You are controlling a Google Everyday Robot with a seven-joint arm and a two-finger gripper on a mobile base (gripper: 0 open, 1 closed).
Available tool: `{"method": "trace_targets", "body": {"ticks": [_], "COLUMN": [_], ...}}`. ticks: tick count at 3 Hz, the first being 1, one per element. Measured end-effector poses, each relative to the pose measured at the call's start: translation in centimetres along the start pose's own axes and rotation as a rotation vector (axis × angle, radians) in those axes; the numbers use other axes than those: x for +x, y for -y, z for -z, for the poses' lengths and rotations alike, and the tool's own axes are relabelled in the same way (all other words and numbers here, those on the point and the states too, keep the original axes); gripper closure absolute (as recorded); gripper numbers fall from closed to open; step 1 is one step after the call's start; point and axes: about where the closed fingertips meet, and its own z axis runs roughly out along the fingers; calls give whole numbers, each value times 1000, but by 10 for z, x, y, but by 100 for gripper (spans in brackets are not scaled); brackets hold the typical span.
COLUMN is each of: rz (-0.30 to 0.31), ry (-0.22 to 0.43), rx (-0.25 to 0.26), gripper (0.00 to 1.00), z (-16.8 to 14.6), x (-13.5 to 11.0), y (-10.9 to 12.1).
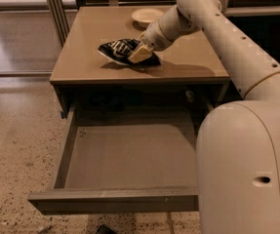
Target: Pick blue chip bag from top drawer and place on counter
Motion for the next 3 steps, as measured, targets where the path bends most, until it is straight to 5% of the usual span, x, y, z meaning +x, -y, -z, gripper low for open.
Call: {"method": "trace_targets", "body": {"ticks": [1, 2, 3], "rz": [0, 0, 0], "ry": [0, 0, 0], "rx": [0, 0, 0], "gripper": [11, 0, 0], "z": [0, 0, 0], "x": [0, 0, 0], "y": [0, 0, 0]}}
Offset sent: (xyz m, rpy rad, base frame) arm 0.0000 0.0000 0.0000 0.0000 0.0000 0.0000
